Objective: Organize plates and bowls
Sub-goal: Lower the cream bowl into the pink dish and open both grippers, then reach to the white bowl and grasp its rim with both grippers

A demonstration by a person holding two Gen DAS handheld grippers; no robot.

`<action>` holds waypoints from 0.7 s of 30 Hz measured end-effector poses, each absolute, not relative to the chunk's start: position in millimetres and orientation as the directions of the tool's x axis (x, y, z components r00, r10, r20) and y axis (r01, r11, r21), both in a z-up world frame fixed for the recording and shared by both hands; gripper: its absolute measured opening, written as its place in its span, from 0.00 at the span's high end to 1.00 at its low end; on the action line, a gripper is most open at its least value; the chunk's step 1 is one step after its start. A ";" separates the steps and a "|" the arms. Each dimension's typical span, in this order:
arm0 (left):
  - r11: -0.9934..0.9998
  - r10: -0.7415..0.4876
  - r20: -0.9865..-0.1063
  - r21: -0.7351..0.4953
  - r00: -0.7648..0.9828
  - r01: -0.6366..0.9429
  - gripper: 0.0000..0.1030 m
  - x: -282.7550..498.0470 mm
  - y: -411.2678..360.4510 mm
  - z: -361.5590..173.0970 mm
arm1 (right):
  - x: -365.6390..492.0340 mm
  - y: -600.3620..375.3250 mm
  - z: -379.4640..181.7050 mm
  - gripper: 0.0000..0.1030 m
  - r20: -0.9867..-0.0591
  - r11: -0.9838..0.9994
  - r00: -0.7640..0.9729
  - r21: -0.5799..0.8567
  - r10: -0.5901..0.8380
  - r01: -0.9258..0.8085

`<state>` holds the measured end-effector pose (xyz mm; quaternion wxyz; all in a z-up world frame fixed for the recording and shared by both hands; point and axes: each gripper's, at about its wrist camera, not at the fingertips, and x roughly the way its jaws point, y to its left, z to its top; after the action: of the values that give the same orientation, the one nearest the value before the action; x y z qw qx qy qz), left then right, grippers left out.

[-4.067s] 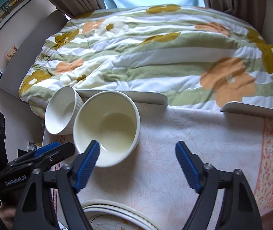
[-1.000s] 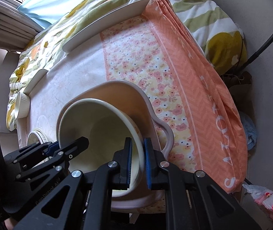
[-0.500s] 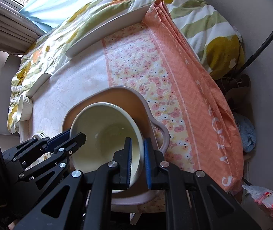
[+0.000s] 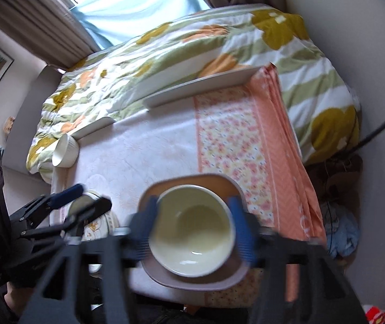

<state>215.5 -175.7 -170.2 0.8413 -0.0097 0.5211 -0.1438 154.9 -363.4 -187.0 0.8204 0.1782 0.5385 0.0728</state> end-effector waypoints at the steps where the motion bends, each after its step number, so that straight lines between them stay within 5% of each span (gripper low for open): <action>1: 0.965 -0.242 -0.872 -0.169 0.426 0.203 0.00 214.5 -166.6 -168.7 | 158.6 -359.2 -184.5 0.13 -0.854 0.928 0.414 0.368 0.315 0.053; 5: 0.979 -0.200 -0.875 -0.193 0.440 0.059 0.00 209.3 -120.2 -167.4 | 176.2 -335.8 -177.7 0.12 -0.843 0.936 0.420 0.350 0.336 -0.047; 8: 0.978 -0.160 -0.876 -0.202 0.456 -0.045 0.00 204.2 -80.0 -165.5 | 190.0 -304.2 -170.9 0.01 -0.834 0.938 0.431 0.310 0.346 -0.153; 21: 0.923 -0.105 -0.869 -0.266 0.484 -0.278 0.00 234.0 77.7 -181.3 | 263.0 -134.5 -146.8 0.01 -0.780 0.882 0.478 0.193 0.404 -0.430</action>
<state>234.0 77.7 -181.3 0.8403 -0.1893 0.5054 0.0516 263.0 -134.5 -146.8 0.8594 -0.0144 0.4498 0.2425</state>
